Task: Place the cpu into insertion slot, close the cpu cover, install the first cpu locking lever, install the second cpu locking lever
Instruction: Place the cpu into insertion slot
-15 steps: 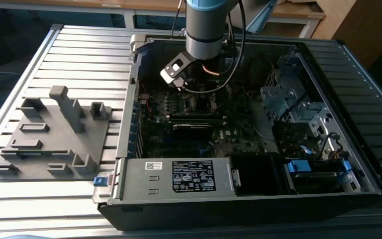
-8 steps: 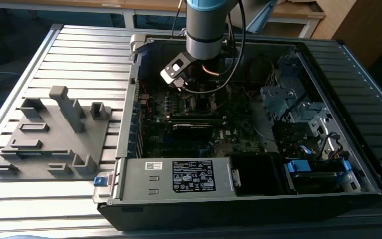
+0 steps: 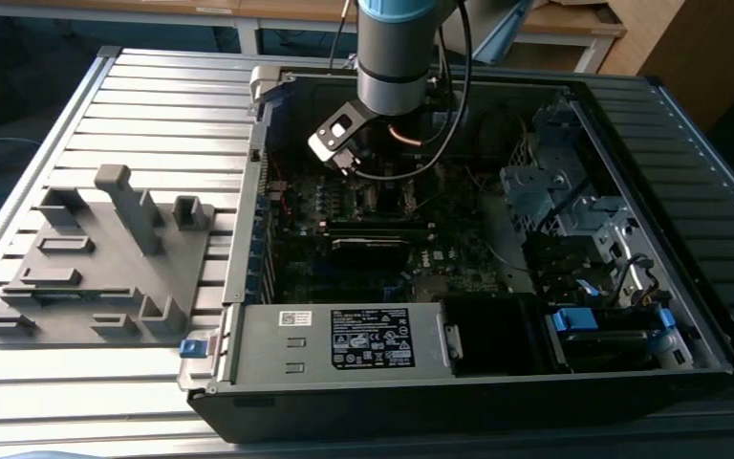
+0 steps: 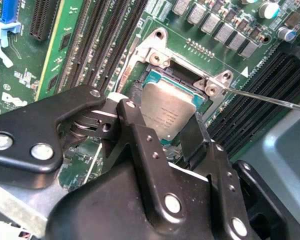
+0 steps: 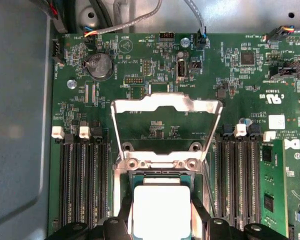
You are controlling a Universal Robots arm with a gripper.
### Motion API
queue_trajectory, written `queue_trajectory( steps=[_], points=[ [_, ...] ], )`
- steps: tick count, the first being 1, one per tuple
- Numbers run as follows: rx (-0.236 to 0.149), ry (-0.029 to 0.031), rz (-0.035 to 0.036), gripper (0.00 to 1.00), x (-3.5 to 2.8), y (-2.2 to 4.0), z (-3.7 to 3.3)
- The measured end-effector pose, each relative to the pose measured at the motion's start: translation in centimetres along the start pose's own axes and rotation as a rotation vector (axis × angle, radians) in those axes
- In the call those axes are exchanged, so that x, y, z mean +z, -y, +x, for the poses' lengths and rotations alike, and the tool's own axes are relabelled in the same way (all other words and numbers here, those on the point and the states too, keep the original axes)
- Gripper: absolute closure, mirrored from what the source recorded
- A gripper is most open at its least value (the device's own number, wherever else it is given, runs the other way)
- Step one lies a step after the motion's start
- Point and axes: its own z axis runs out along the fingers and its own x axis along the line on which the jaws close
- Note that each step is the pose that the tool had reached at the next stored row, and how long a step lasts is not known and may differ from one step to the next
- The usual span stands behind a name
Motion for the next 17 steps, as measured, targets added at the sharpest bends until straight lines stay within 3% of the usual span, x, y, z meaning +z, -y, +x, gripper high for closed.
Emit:
queue_trajectory(
  steps=[11,17],
  points=[
    [0.000,-0.0005,-0.0003,0.40,0.01,-0.01,0.02],
    [0.000,-0.0005,-0.0002,0.40,-0.93,-0.05,0.03]
  ],
)
